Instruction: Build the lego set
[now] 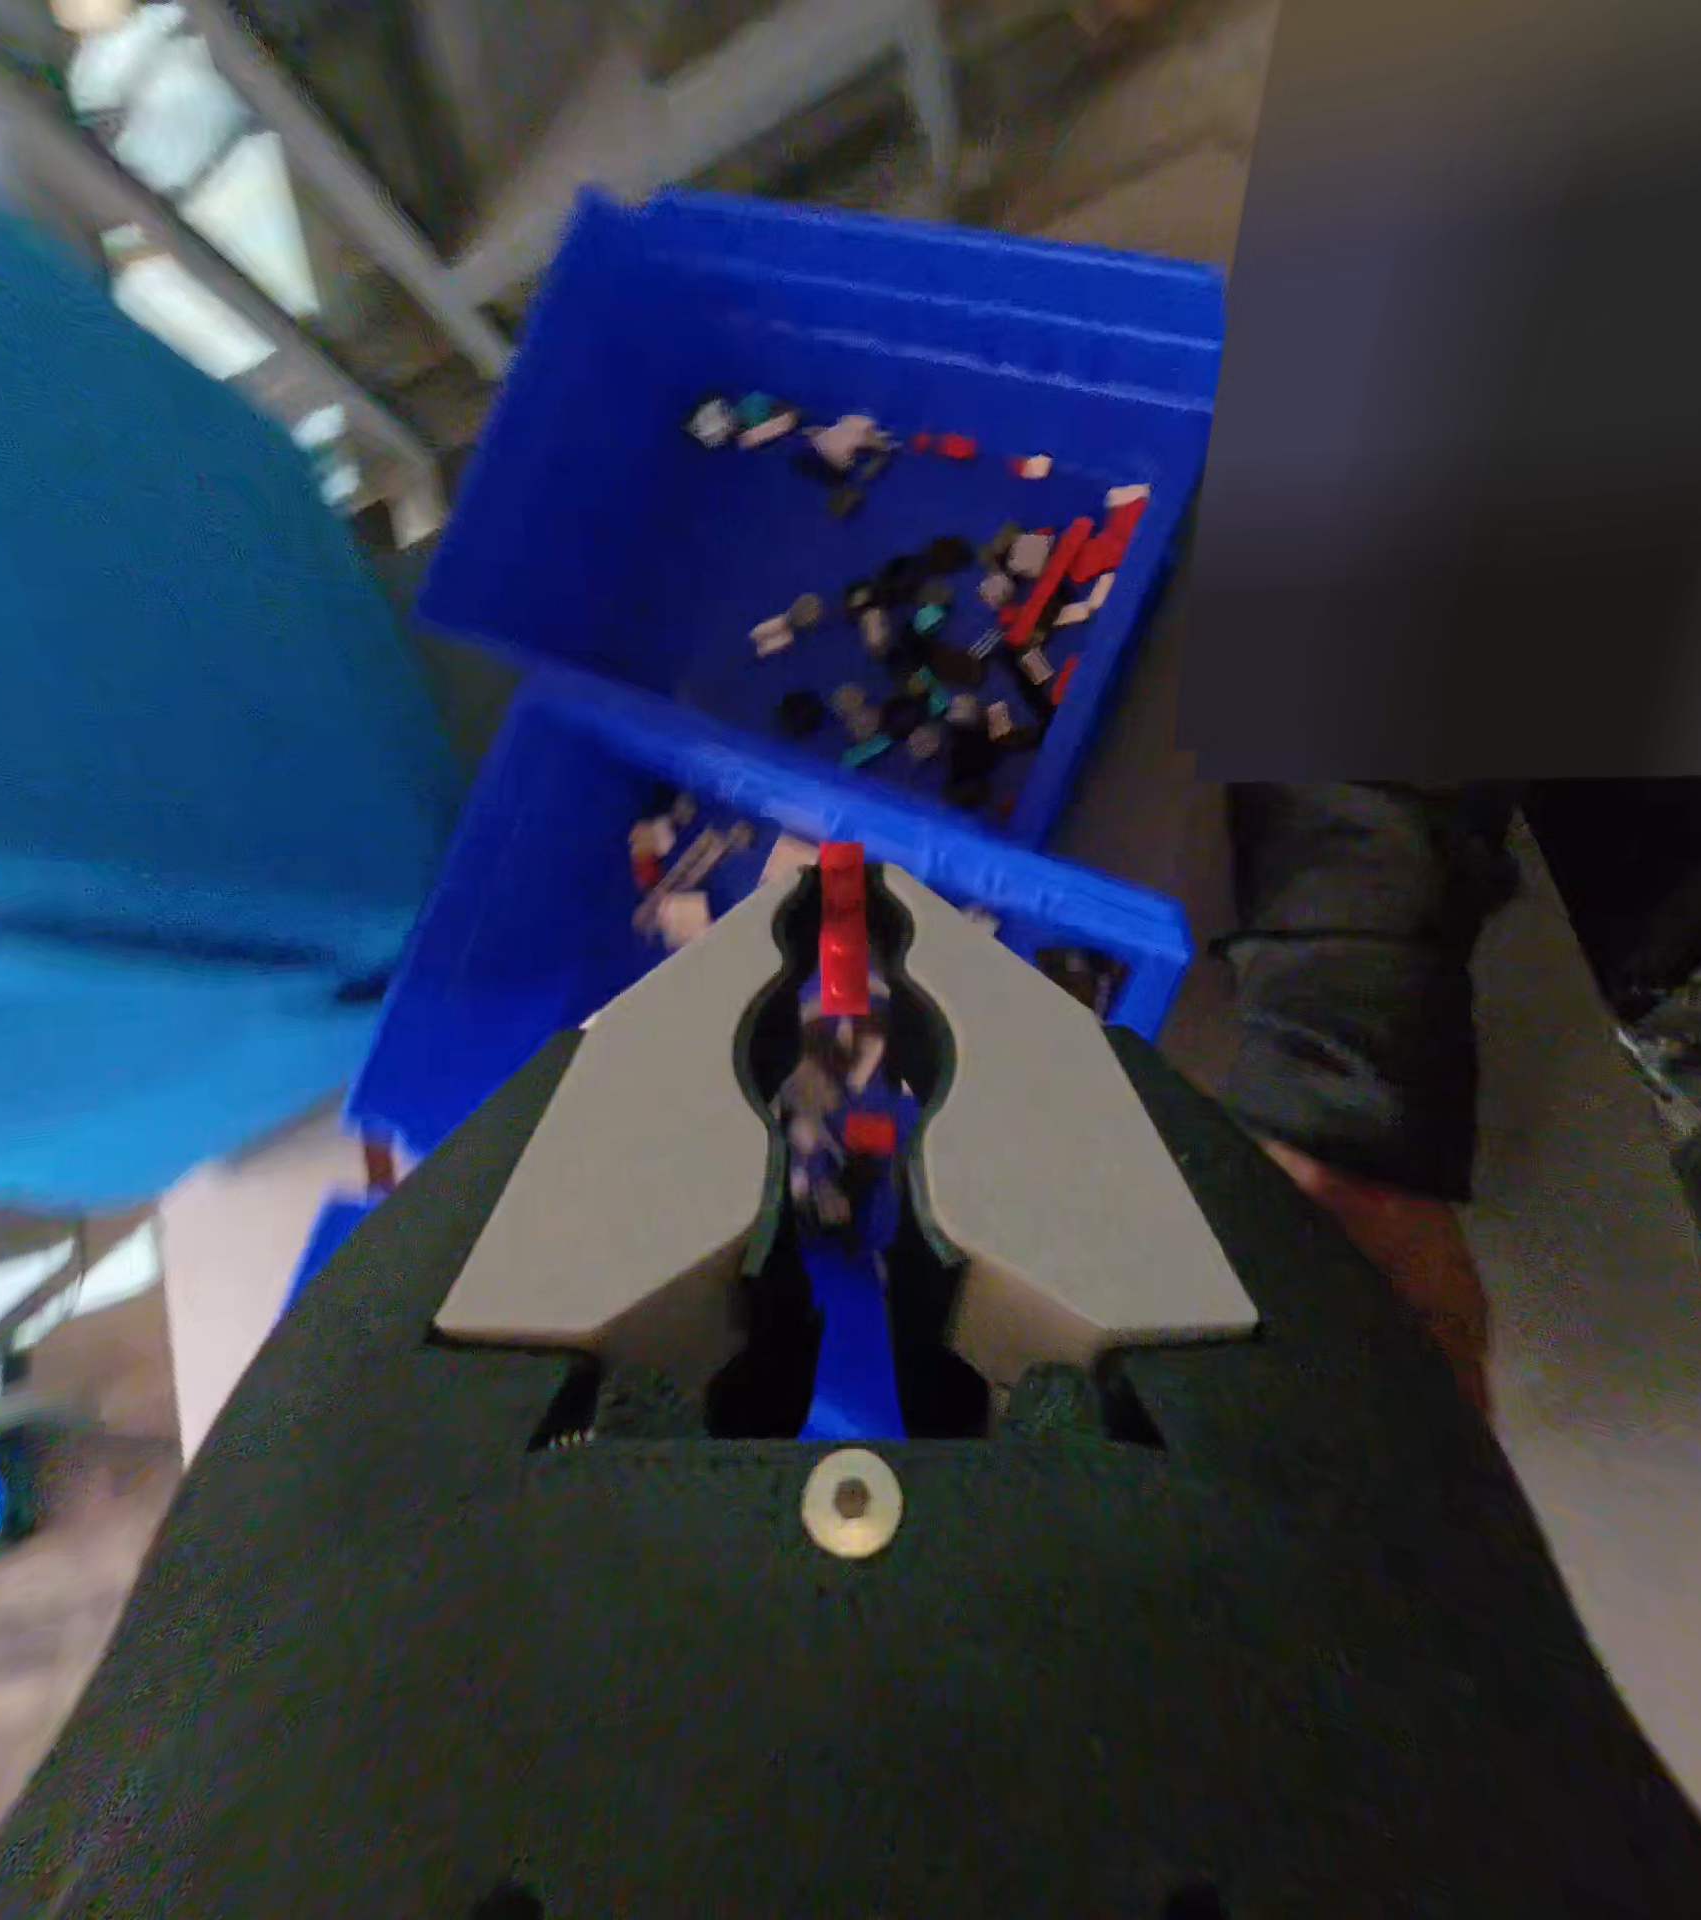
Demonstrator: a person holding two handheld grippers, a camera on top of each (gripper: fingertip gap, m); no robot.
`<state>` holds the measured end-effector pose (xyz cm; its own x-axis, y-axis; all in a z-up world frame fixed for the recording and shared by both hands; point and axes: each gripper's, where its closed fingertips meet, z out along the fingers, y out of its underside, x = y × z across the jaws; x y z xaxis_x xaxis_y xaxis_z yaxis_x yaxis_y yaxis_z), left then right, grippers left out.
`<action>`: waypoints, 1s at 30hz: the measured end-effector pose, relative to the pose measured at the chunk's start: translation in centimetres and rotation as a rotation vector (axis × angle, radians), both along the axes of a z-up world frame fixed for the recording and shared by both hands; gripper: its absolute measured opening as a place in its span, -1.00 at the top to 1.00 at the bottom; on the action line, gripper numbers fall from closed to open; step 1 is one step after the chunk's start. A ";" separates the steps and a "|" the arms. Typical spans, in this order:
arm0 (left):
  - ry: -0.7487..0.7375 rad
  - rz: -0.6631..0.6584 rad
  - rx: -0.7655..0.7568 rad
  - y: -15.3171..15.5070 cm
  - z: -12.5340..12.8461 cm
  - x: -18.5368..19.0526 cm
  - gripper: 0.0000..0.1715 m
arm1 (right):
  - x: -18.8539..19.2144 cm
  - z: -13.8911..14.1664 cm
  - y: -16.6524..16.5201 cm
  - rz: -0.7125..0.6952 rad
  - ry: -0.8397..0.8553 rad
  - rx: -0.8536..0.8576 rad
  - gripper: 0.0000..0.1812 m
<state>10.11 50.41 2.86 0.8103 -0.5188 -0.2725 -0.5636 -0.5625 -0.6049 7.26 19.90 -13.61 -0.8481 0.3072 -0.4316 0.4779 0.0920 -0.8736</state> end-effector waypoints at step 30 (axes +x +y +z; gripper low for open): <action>-0.716 0.897 0.295 -34.9 -16.8 -7.7 0.58 | -7.0 -0.7 0.8 -0.265 0.009 0.065 0.60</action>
